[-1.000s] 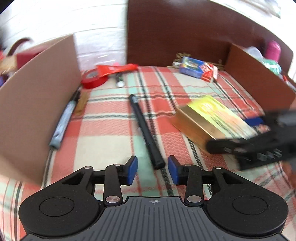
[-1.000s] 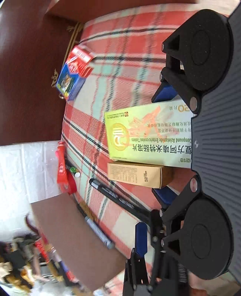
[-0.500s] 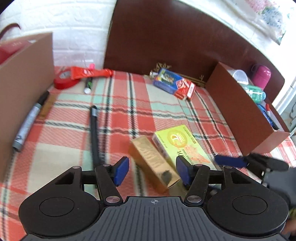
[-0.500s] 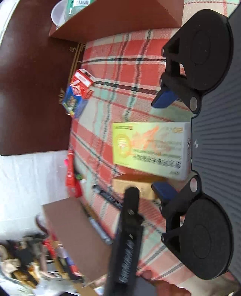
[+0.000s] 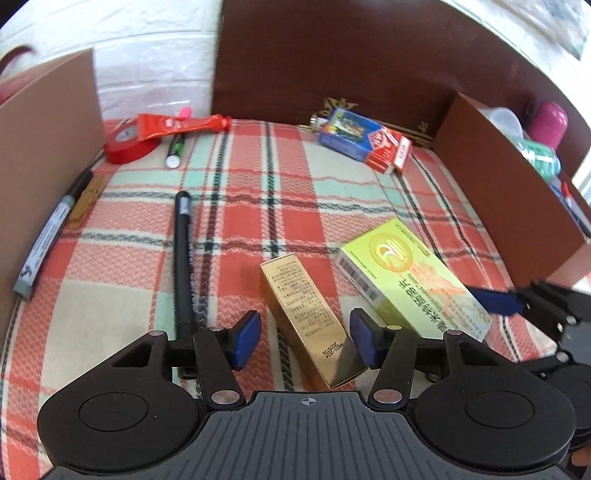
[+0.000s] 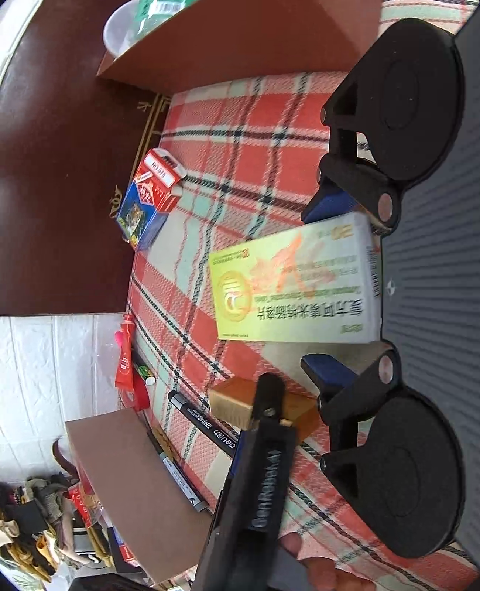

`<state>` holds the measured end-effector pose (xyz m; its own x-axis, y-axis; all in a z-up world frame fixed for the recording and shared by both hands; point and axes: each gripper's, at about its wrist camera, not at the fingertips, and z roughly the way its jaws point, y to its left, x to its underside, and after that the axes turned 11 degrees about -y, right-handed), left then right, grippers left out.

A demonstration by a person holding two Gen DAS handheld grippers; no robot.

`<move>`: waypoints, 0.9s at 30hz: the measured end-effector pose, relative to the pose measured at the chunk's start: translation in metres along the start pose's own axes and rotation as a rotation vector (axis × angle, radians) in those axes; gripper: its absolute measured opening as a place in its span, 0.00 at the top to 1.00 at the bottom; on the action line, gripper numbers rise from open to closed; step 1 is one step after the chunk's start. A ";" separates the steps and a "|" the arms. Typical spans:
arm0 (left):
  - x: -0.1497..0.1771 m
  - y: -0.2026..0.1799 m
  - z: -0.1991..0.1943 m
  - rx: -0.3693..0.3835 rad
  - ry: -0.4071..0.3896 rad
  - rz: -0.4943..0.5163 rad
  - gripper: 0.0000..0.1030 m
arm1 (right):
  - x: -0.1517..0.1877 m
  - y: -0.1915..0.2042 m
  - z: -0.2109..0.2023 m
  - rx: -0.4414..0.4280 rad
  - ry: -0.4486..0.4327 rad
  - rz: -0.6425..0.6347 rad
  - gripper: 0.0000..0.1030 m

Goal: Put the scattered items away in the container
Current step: 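Close the left gripper on the small gold box while the right gripper lifts the medicine box, then carry both boxes over the cardboard box and open both grippers inside it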

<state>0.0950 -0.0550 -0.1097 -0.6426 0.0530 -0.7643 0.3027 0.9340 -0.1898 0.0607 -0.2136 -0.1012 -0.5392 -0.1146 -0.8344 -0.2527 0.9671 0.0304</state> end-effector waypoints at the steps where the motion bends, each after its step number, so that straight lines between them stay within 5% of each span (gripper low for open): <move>1: 0.000 -0.001 0.001 0.003 0.002 0.008 0.43 | -0.001 0.001 0.003 -0.001 0.009 -0.004 0.22; 7: 0.001 -0.004 0.003 0.012 0.004 0.031 0.70 | 0.000 0.004 0.004 0.009 0.034 -0.031 0.29; 9: 0.001 -0.005 0.003 0.016 0.005 0.039 0.69 | -0.001 0.004 0.004 0.009 0.043 -0.037 0.29; 12: 0.001 -0.006 0.004 0.021 0.006 0.050 0.51 | -0.004 0.003 0.007 0.009 0.059 -0.034 0.28; 14: 0.002 -0.008 0.005 0.019 0.002 0.074 0.58 | -0.006 0.004 0.008 0.009 0.069 -0.032 0.29; 15: 0.002 -0.008 0.005 0.015 0.000 0.086 0.70 | -0.007 0.005 0.007 0.004 0.068 -0.028 0.31; 18: 0.001 -0.003 0.003 0.022 0.005 0.069 0.78 | -0.011 0.008 0.003 -0.010 0.065 -0.017 0.32; 27: -0.019 0.030 -0.033 0.053 -0.052 -0.002 0.78 | -0.038 0.032 -0.008 -0.044 0.020 -0.041 0.32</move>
<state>0.0929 -0.0159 -0.0810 -0.6062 0.0310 -0.7947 0.3387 0.9141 -0.2228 0.0667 -0.1805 -0.0636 -0.5435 -0.1590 -0.8242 -0.3097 0.9506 0.0208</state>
